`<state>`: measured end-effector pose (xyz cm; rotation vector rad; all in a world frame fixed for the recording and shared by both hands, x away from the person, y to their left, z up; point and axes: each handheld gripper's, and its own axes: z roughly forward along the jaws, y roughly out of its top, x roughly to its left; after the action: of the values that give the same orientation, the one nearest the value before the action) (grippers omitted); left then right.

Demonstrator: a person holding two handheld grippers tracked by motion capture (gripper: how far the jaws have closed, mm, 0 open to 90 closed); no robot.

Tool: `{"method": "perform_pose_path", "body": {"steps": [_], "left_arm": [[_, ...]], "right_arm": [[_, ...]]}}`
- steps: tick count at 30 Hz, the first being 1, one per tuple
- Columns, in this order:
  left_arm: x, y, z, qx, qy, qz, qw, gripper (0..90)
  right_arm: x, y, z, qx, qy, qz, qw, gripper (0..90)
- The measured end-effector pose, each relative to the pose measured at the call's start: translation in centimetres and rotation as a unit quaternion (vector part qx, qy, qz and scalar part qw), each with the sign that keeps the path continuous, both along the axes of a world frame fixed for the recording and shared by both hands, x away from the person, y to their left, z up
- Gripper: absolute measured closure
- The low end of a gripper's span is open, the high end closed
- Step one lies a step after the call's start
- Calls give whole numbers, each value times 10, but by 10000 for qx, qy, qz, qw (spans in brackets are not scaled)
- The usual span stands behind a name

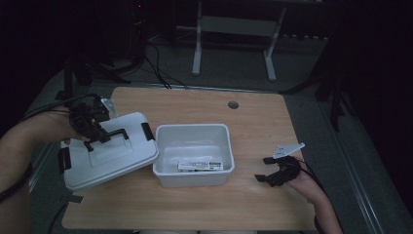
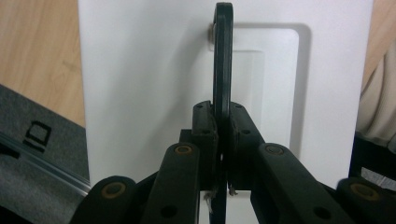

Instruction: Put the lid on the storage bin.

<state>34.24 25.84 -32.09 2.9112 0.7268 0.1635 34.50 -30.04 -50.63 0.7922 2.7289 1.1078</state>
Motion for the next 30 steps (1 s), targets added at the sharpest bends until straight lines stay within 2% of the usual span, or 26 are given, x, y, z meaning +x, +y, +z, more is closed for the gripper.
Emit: {"method": "perform_pose_path", "body": {"steps": [7, 12, 16, 26, 30], "left_arm": [[2, -22, 11, -24, -97, -252, 9996, 836], [4, -39, 12, -69, -79, -343, 9994, 835], [7, -54, 12, 62, -66, -472, 9988, 835], [14, -83, 13, -27, -106, -752, 9971, 835], [17, -94, 14, 42, -90, -855, 9963, 835]], "right_arm": [[-1, 1, 0, -16, 8, 16, 10000, 175], [-1, 0, 0, 15, -9, 11, 10000, 175], [-2, 0, -2, -36, -7, 10, 10000, 175], [-2, 0, -4, 19, -18, 1, 10000, 176], [-2, 0, -5, 23, -19, 16, 10000, 175]]}}
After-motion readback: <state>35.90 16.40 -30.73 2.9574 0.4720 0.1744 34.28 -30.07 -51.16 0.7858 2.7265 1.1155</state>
